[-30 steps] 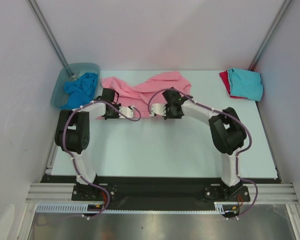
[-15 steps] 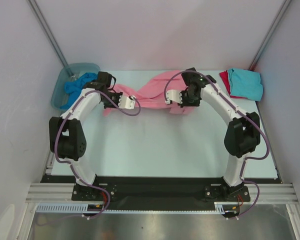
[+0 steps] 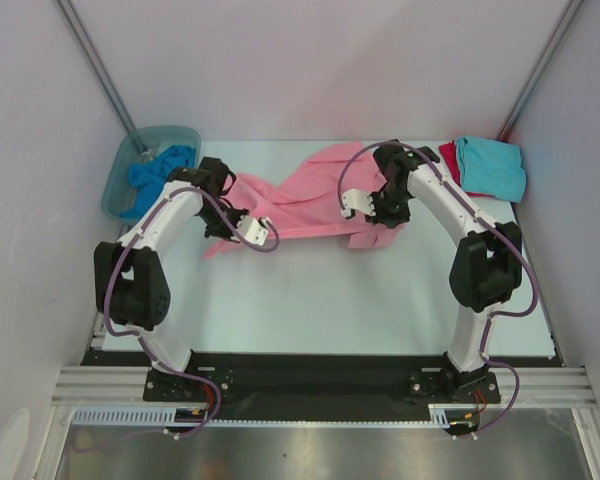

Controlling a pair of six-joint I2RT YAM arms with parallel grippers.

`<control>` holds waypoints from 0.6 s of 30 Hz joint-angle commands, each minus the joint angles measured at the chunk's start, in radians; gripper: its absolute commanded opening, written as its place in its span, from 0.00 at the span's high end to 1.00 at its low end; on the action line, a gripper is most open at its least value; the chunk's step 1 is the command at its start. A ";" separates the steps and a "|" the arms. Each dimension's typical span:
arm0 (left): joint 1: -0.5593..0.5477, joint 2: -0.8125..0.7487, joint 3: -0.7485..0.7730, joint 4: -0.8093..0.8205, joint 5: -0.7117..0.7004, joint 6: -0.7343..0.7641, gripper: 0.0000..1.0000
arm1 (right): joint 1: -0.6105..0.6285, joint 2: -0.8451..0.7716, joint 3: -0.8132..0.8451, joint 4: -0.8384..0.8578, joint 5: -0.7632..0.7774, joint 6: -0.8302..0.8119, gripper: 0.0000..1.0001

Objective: Fold and stack the t-shirts
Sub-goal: Flatten the tshirt out

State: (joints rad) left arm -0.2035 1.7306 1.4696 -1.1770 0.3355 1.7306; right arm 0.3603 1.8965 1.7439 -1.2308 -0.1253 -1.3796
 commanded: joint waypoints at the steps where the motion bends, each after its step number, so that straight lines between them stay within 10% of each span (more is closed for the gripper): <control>1: 0.032 -0.068 -0.057 -0.148 -0.164 0.096 1.00 | -0.067 0.004 0.011 -0.285 0.136 -0.042 1.00; 18: -0.071 -0.037 -0.190 -0.145 -0.026 -0.140 1.00 | 0.114 -0.200 -0.394 -0.050 -0.115 0.234 1.00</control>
State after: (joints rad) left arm -0.2668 1.7123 1.3247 -1.2606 0.3038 1.6608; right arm 0.4644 1.7905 1.4040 -1.2304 -0.2501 -1.2221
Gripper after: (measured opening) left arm 0.010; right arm 0.061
